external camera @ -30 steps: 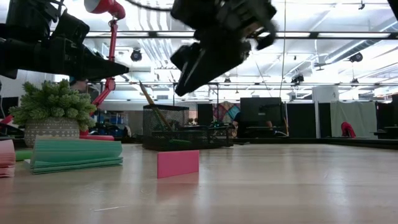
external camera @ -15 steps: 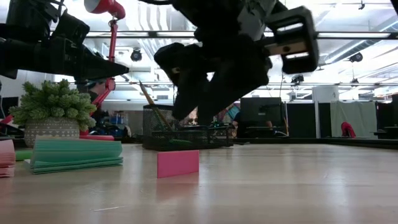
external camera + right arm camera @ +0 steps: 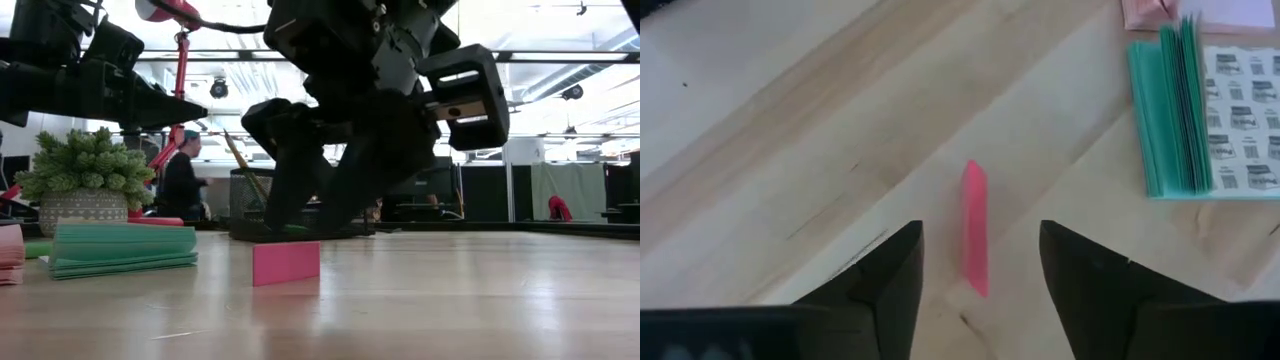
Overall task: Pick and place office supplies into organizer
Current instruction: Put the pink eraser into the black desk organizer
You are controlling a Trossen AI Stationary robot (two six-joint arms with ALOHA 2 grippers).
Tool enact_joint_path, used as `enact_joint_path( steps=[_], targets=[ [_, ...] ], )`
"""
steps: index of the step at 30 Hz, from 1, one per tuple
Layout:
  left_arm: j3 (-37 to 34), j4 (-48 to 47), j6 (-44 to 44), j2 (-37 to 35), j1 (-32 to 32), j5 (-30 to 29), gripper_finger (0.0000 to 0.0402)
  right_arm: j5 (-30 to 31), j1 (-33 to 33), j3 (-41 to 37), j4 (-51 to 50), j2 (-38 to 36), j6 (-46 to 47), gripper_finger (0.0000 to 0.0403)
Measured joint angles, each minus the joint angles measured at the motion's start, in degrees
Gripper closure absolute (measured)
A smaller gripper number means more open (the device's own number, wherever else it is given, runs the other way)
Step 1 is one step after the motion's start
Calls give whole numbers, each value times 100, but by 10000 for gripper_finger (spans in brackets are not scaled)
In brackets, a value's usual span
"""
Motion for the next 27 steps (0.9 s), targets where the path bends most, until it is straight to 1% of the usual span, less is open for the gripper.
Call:
enact_joint_path(
  steps=[6,14,18,27],
  targets=[
    [0,2,0,0,0,-1,259,-2,-26,0,86,104,-3,225],
    [0,2,0,-1,0,-1,259,-305,-106,0,162,229,34,247],
    [0,2,0,0,0,-1,259,-487,-152,0,164,240,42,266],
    [0,0,0,0,0,0,259,-509,-206,0,141,240,40,311]
  ],
)
